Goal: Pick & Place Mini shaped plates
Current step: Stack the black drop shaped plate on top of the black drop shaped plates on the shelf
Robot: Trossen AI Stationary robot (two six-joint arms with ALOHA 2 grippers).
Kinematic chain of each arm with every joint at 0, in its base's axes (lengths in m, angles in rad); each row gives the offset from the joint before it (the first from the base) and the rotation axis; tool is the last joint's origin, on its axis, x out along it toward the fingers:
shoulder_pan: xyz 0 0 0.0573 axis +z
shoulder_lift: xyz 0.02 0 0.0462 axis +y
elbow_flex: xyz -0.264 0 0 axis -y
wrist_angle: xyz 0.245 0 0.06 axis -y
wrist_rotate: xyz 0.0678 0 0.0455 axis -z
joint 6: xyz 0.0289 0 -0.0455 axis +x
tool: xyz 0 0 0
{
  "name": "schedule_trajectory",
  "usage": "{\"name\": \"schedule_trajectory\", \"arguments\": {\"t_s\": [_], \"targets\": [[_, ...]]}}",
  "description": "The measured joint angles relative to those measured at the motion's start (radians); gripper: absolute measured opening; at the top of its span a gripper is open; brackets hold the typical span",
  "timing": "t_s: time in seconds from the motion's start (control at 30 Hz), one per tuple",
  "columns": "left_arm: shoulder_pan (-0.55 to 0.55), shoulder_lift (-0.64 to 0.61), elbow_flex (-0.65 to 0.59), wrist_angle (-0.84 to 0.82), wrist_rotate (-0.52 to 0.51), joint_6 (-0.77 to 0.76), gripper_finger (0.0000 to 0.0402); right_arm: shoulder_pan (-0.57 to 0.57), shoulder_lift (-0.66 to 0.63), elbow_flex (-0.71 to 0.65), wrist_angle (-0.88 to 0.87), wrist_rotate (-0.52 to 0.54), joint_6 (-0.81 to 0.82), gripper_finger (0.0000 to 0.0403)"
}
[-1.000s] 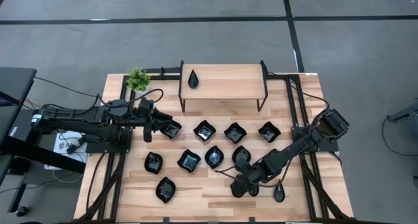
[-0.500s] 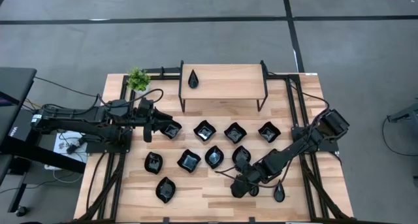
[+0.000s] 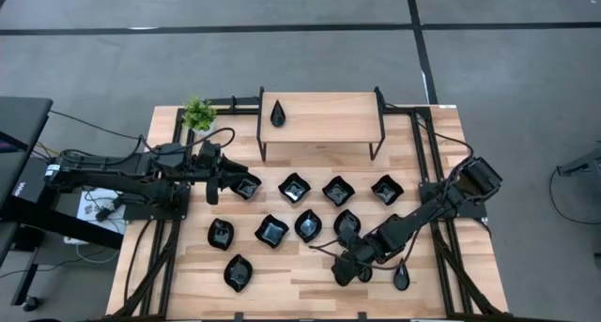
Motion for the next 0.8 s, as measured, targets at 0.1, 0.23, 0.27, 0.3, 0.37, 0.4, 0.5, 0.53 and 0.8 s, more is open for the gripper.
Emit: {"name": "schedule_trajectory", "arguments": {"t_s": [0.1,0.23,0.27,0.3,0.37,0.4,0.5,0.53,0.8], "targets": [[0.0,0.0,0.0,0.0,0.0,0.0,0.0122,0.0,0.0,0.0,0.0,0.0,0.001,0.0003],[0.0,0.0,0.0,0.0,0.0,0.0,0.0122,0.0,0.0,0.0,0.0,0.0,0.003,0.0001],[0.0,0.0,0.0,0.0,0.0,0.0,0.0122,0.0,0.0,0.0,0.0,0.0,0.003,0.0001],[0.0,0.0,0.0,0.0,0.0,0.0,0.0122,0.0,0.0,0.0,0.001,0.0,0.003,0.0001],[0.0,0.0,0.0,0.0,0.0,0.0,0.0122,0.0,0.0,0.0,0.004,0.0,0.003,0.0001],[0.0,0.0,0.0,0.0,0.0,0.0,0.0122,0.0,0.0,0.0,0.006,0.0,0.003,0.0001],[0.0,0.0,0.0,0.0,0.0,0.0,0.0122,0.0,0.0,0.005,0.005,0.003,0.002,0.0001],[0.0,0.0,0.0,0.0,0.0,0.0,0.0122,0.0,0.0,0.009,0.003,0.003,-0.003,0.0001],[0.0,0.0,0.0,0.002,0.0,0.0,0.0122,-0.012,0.0,0.076,-0.084,0.04,-0.058,0.0]]}}
